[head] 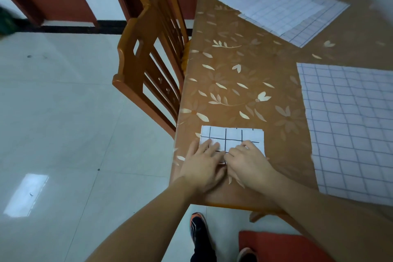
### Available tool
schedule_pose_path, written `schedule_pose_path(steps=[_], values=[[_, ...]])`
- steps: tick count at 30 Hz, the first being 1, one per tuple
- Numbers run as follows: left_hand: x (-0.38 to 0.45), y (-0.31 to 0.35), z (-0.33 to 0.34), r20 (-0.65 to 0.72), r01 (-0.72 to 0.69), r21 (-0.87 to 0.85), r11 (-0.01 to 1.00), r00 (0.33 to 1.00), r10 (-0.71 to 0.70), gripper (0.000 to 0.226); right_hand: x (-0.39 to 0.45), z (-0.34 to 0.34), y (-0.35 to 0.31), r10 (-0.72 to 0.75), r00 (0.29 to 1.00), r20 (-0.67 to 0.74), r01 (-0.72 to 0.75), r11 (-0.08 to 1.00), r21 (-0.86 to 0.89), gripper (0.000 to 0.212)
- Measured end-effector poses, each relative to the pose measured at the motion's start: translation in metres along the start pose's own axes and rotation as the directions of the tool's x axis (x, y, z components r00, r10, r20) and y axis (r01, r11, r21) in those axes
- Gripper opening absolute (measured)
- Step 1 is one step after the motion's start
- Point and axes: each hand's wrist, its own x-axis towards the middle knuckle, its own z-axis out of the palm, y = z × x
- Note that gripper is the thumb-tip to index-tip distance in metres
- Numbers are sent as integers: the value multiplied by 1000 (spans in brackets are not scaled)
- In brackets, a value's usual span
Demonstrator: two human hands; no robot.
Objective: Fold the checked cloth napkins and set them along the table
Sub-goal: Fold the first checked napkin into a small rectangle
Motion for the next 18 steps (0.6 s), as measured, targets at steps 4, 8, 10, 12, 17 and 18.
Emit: schedule_pose_path(steps=[4,8,10,12,17,18], values=[[6,13,-32,-35,-18,20,1000,999,19,32,-12,-28,5,99,989,-108,-79,982,170,22],[21,18,-71,-5,-52,6,999,999,52,25,-24,-62,25,156,988,8,-155,971,180,27],[27,24,-94,-47,-106,-27,994,993,105,24,-25,-83,33,203,977,69,-213,955,206,22],[28,26,-123,-62,-82,-172,982,995,73,23,-24,-105,44,273,949,156,-311,887,340,14],[21,24,-172,23,162,-904,395,942,-333,24,-41,-136,76,397,850,346,-464,254,849,4],[19,25,-168,143,232,-943,237,929,-341,27,-44,-136,78,429,824,369,-452,107,885,3]])
